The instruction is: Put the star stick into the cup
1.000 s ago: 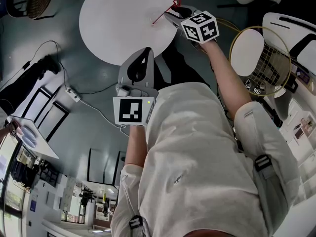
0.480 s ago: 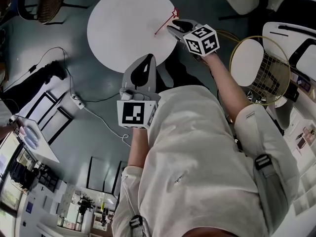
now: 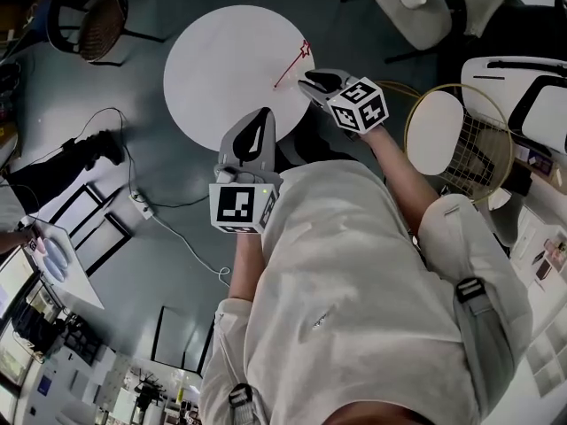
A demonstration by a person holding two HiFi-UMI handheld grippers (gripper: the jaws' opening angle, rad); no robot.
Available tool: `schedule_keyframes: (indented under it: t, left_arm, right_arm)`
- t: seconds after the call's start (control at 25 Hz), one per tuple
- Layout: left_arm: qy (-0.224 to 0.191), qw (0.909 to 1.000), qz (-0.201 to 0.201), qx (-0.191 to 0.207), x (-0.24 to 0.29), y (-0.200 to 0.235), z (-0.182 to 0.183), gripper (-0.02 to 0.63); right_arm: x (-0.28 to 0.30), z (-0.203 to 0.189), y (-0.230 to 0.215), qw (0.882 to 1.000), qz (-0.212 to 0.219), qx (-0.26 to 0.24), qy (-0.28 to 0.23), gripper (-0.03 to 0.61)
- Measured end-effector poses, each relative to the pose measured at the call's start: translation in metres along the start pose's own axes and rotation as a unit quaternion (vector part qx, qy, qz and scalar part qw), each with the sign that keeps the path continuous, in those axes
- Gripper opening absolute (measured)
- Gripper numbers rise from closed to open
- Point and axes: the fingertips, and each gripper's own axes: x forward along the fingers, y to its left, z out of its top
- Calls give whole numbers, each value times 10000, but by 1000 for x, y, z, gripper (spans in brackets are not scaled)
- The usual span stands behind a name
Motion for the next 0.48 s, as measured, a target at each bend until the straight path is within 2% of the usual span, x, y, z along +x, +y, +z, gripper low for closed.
schedule_keyframes:
  t: [0.48]
  left_arm:
    - [-227, 9997, 79, 55, -10, -2, 7, 10]
  right_arm:
    - [-36, 23, 34, 9984, 70, -347, -434, 80]
